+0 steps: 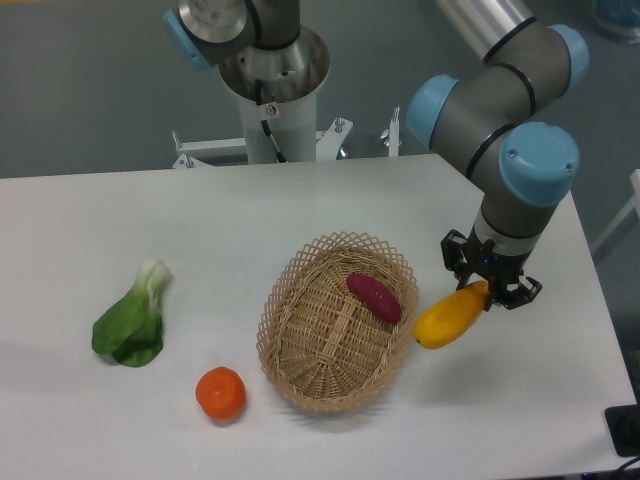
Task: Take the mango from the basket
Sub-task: 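Lift the yellow mango up and out of the basket rim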
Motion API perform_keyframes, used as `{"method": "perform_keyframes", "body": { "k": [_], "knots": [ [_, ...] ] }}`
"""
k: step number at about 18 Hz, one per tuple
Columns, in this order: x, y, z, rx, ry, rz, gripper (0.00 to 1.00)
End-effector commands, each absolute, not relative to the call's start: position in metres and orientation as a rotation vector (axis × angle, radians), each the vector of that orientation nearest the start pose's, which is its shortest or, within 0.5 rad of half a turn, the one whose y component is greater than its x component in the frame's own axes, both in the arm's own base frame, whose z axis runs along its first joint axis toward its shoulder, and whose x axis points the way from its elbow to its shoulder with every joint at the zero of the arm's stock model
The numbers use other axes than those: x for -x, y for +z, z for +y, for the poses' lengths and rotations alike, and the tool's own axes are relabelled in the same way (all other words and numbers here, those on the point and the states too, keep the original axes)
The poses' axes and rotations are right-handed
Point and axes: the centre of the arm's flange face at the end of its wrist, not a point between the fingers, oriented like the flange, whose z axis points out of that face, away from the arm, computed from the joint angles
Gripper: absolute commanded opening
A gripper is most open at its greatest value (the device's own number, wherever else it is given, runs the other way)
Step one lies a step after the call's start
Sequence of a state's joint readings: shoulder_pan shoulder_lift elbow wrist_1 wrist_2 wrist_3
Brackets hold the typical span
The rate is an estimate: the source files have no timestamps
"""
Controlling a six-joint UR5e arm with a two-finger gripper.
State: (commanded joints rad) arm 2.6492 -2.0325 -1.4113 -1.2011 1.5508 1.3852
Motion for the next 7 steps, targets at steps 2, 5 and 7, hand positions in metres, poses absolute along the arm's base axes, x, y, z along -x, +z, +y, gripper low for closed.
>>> {"method": "perform_keyframes", "body": {
  "k": [2, 5, 7],
  "knots": [
    [0.5262, 0.3331, 0.4358, 3.062, 0.088, 0.477, 0.27],
    [0.5254, 0.3325, 0.4366, 3.062, 0.088, 0.479, 0.27],
    [0.5250, 0.3312, 0.4363, 3.062, 0.086, 0.479, 0.27]
  ]
}}
